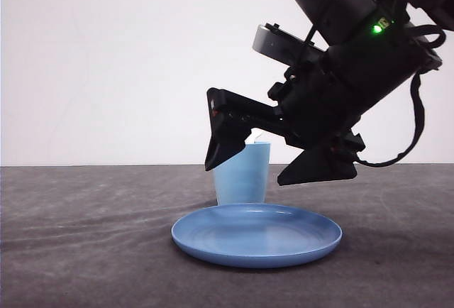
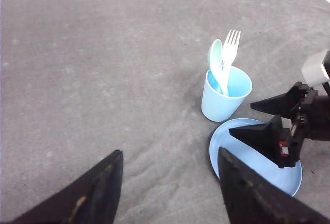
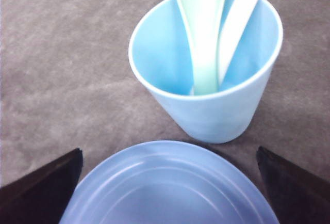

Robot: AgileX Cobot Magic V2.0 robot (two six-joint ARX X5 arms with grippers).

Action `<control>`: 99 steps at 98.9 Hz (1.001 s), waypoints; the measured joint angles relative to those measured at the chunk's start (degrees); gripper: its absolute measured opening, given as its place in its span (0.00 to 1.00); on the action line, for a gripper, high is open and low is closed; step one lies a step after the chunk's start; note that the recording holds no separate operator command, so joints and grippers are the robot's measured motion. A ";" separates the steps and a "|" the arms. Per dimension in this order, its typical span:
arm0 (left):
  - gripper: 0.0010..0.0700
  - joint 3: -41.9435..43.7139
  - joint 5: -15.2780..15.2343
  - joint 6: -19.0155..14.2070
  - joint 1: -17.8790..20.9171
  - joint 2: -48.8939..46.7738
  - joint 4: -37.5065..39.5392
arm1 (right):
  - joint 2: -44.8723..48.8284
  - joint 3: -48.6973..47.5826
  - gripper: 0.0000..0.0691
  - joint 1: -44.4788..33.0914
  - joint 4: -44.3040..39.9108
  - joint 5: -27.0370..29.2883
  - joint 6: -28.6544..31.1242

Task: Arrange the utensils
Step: 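Lower the right gripper around the light blue cup and grasp it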

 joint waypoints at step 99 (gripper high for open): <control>0.49 0.00 0.02 0.04 0.00 0.00 0.02 | 9.20 7.56 0.98 -1.97 0.17 -1.51 -0.04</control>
